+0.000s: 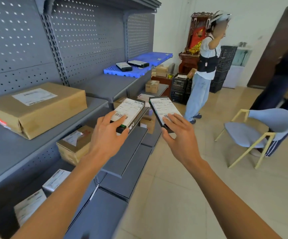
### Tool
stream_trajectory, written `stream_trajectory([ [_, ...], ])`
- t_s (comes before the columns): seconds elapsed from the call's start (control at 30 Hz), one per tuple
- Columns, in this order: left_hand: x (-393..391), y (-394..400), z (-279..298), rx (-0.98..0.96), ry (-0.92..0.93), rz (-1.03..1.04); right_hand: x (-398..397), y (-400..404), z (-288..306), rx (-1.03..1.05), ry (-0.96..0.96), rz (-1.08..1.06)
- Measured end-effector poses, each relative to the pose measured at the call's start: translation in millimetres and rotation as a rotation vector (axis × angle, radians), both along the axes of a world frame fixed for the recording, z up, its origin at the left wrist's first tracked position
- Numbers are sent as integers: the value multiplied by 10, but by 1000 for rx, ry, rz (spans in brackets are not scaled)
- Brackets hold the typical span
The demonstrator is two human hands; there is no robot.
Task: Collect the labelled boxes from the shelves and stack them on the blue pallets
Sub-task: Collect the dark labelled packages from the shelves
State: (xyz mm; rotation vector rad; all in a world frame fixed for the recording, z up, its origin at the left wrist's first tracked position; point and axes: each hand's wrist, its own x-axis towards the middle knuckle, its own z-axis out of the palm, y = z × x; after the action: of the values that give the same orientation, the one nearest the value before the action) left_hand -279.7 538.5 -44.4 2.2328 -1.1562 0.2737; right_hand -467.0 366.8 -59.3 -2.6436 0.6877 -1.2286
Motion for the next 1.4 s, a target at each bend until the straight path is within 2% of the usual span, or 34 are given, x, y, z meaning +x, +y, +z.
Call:
stream_trajectory([
  [0.37, 325, -1842, 11, -19, 20, -100, 151, -1728, -114, -32, -68, -100],
  [0.63, 611, -3054, 119, -5, 14, 2, 527, -3111, -53, -50, -31, -43],
  [1.0, 1255, -3929, 191, -18, 32, 116, 1450, -4132, 43, -34, -53, 91],
  [1.4, 2711, -4631, 269, -131, -13, 243, 3094, -5011, 258, -83, -43, 223],
])
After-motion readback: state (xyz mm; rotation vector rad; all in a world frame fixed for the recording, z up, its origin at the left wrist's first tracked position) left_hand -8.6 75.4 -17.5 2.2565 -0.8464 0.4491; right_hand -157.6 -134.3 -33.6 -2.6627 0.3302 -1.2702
